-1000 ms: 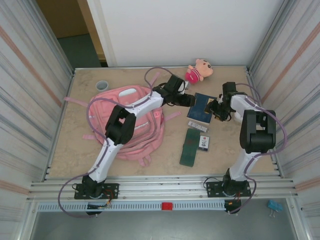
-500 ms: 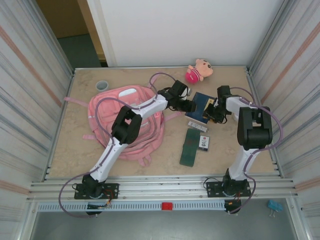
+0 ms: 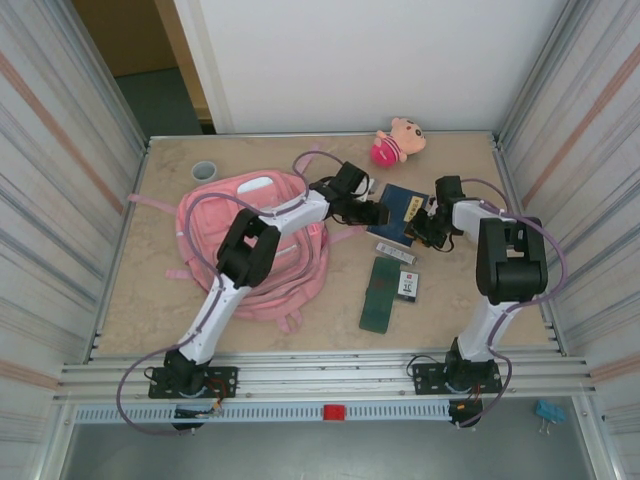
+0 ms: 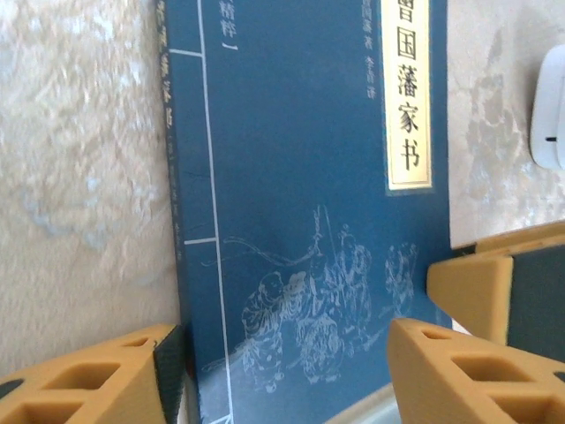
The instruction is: Pack the student bag
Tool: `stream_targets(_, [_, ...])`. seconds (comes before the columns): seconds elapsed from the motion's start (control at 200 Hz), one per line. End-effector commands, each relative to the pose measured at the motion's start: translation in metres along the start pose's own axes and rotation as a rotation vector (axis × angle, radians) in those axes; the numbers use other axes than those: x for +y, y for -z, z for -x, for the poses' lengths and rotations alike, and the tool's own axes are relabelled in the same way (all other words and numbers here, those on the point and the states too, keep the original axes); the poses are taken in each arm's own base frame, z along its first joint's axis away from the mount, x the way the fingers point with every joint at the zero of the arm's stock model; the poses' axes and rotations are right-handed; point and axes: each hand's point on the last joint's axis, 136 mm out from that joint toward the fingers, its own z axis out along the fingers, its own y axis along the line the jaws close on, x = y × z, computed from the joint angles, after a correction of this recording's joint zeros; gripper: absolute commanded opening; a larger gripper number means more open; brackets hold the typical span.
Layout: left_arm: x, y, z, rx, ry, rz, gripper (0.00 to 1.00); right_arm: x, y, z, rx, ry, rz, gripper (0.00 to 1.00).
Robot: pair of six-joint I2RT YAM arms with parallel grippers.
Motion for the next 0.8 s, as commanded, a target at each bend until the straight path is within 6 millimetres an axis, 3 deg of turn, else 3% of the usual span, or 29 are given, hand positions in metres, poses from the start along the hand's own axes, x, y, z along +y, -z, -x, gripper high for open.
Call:
stream_targets(0.0, [-0.060,0.030,0.008,-0.014,-0.007,-0.194,0.62,0.011,-0.002,-0.023,0.071,-0.025,0.073,0.28])
stream_targets(0.411, [-0.081,0.040,0.019,-0.047,0.049,-0.357,0.63,0.021,-0.001,-0.025,0.075,-0.040,0.138,0.26])
stream_targets(0.797, [-0.073,0.045,0.022,-0.070,0.093,-0.408,0.63,0.007,-0.010,-0.029,0.085,-0.045,0.072,0.22])
